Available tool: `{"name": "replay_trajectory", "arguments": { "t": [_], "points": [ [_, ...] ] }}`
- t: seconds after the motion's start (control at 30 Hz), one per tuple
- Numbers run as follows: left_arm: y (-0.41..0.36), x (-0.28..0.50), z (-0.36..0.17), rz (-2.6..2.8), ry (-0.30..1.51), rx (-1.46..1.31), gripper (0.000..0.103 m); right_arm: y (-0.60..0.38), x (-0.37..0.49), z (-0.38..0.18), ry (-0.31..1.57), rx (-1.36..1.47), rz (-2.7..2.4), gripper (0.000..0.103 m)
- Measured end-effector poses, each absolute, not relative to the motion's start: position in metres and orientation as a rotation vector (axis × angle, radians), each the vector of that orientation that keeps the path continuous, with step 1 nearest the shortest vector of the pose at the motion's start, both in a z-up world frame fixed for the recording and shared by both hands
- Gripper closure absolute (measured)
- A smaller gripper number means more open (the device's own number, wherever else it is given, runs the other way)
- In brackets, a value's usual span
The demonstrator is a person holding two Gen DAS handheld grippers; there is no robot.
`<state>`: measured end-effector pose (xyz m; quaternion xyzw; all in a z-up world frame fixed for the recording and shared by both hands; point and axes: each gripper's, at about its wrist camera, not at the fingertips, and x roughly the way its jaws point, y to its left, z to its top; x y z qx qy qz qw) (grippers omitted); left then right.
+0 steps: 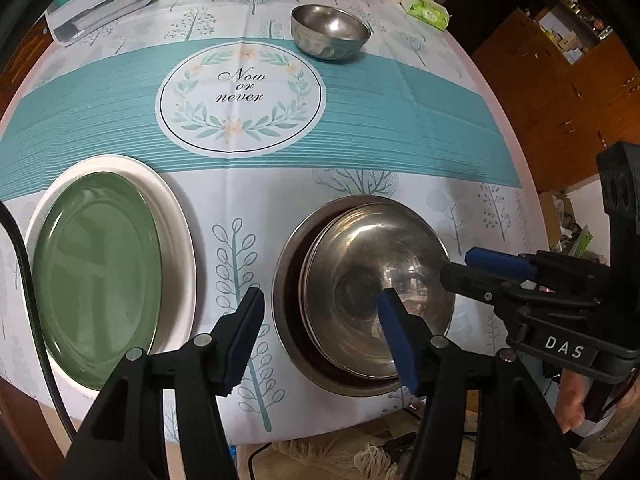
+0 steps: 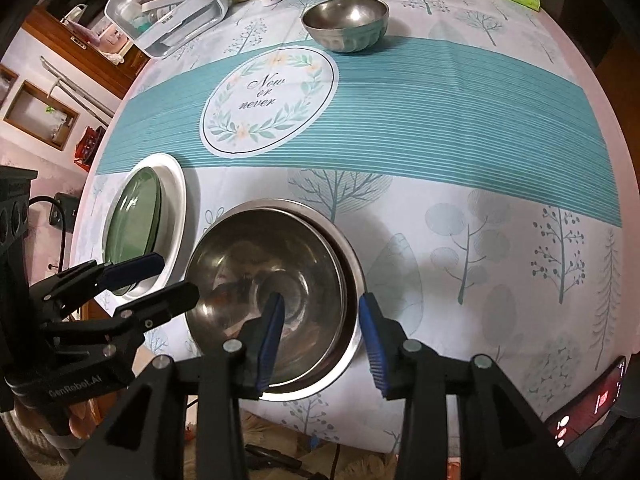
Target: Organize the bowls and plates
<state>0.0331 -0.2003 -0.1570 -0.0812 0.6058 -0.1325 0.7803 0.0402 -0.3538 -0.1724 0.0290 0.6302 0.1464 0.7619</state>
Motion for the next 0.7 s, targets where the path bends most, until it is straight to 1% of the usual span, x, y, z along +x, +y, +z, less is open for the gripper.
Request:
{"name": "replay_trajectory", "arguments": {
  "t": [0.17, 0.33, 0.43, 0.7],
  "points": [
    [-0.202, 0.030, -0.147, -0.305, 1.292, -0.192, 0.034, -0.354, 0.034, -0.165, 1.358, 0.063, 0.341, 0.064],
    [-0.203, 0.028, -0.129, -0.355, 1.258, -0.218, 0.020, -0.357, 0.031, -0.154, 1.329, 0.080, 0.356, 0.064],
    [-0.205, 0.032, -0.116, -0.393, 1.234, -0.222, 0.018, -0.359, 0.032, -0.147, 1.317, 0.093, 0.364, 0.064],
    [-0.201, 0.064, -0.073, -0.418, 1.175, -0.176, 0.017, -0.363, 0.049, -0.116, 1.251, 0.089, 0.363, 0.064]
  ]
}}
